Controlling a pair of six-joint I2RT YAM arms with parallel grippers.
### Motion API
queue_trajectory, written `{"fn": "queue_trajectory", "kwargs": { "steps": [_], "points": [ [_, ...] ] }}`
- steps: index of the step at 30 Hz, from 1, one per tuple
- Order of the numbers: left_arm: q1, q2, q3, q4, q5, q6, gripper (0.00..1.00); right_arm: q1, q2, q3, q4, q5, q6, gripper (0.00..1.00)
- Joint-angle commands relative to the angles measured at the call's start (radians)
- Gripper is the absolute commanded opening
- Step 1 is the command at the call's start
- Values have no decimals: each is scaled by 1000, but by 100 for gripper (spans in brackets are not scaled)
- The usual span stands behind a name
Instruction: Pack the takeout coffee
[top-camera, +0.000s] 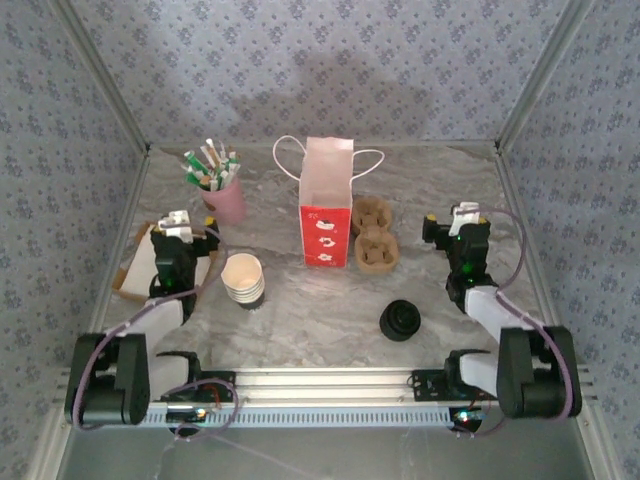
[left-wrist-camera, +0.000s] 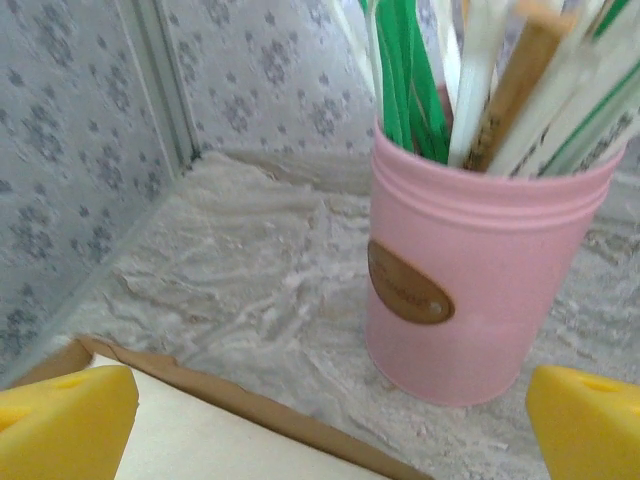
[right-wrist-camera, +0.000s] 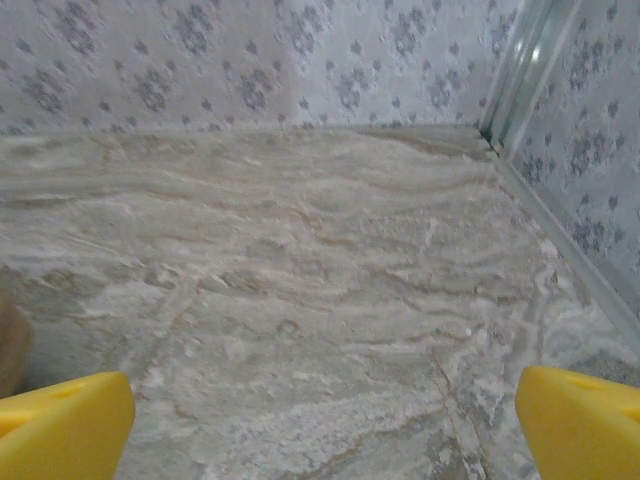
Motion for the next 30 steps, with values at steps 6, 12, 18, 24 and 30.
{"fn": "queue_trajectory", "kwargs": {
  "steps": [6,12,18,24,30],
  "points": [
    [-26,-260,170,-431,-7,-177,99,69,-294,223,-491,16,219,100],
    [-28,-427,261,-729,79,-415,100,68,-379,435,-856,-124,345,100],
    [-36,-533,407,-1091,184,-578,99,0,-392,490,-1049,-293,510,100],
    [-36,-541,549,-1371,280,-572,100,-37,-375,550,-1092,-594,507,96],
    [-30,-554,579,-1504,407,-604,100,120,-371,622,-1228,-572,453,89]
  ]
}}
